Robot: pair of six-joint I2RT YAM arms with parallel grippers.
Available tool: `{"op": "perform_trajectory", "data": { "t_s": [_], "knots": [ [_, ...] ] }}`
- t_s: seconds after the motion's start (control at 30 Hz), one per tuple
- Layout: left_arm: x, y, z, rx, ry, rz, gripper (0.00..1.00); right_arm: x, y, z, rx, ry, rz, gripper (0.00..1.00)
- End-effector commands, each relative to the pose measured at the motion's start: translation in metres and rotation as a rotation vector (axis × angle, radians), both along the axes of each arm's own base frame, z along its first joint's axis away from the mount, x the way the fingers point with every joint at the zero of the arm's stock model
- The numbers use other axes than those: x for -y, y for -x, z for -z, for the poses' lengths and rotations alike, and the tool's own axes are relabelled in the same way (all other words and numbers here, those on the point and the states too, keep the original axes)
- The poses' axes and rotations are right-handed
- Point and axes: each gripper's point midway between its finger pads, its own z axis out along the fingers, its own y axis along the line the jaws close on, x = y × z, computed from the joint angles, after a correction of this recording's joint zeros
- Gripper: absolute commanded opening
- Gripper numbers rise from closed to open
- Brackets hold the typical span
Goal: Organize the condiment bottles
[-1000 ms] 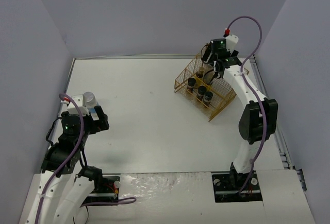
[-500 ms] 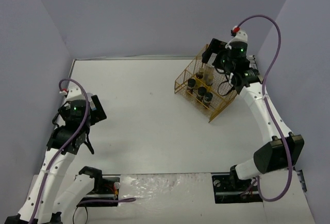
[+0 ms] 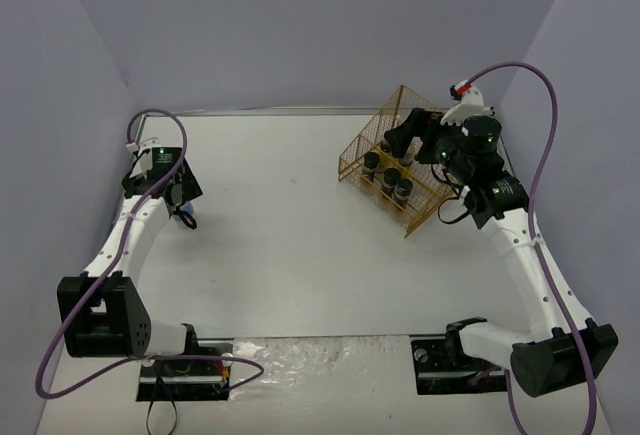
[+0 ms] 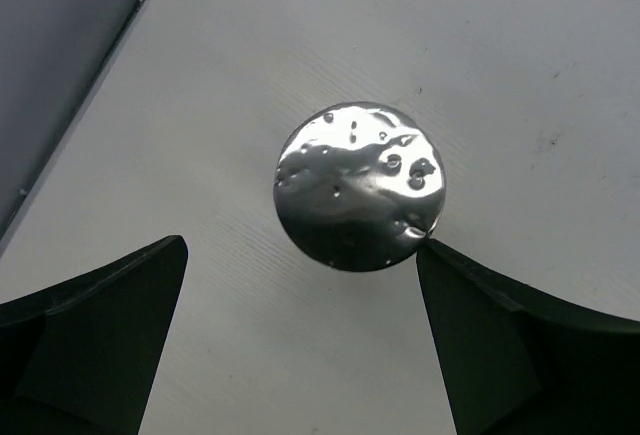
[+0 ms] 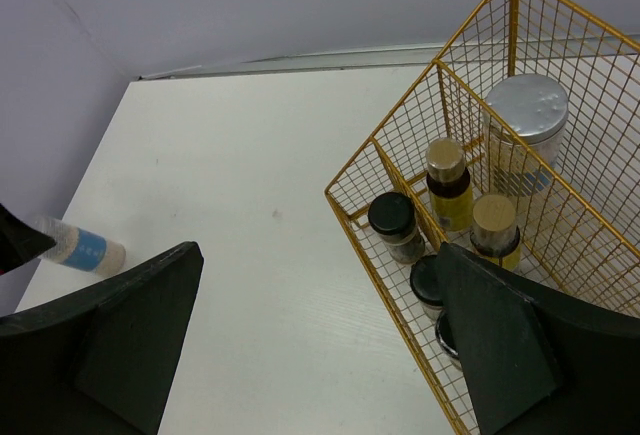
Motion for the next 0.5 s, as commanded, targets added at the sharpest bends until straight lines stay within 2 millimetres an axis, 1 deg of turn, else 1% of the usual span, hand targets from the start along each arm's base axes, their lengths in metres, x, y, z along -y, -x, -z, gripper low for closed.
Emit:
{"op": "perform_trajectory", "data": {
  "t_s": [0.0, 0.1, 0.2, 0.3, 0.33, 0.43, 0.47],
  "knots": [
    [-0.006, -0.046, -0.034, 0.165, 0.027, -0.01, 0.97, -0.011, 0.01, -0.026, 0.108, -0.02, -0.071, 1.0],
    [-0.013, -0.054, -0.026, 0.152, 0.022, -0.021, 0.96, -0.012, 0.012, -0.025, 0.109, -0.019, -0.084, 1.0],
    [-0.017, -0.061, -0.025, 0.148, 0.013, -0.021, 0.93, -0.012, 0.013, -0.023, 0.107, -0.016, -0.086, 1.0],
    [-0.018, -0.067, -0.02, 0.129, 0.015, -0.02, 0.87, -0.012, 0.013, -0.02, 0.102, -0.013, -0.085, 1.0],
    [-0.017, -0.068, -0.017, 0.124, 0.024, -0.016, 0.84, -0.012, 0.013, -0.019, 0.1, -0.012, -0.083, 1.0],
    [-0.007, -0.071, -0.015, 0.13, 0.063, 0.004, 0.62, -0.011, 0.014, -0.016, 0.095, -0.011, -0.082, 1.0],
    [-0.001, -0.071, -0.015, 0.132, 0.071, 0.018, 0.52, -0.011, 0.014, -0.016, 0.094, -0.011, -0.081, 1.0]
  ]
}}
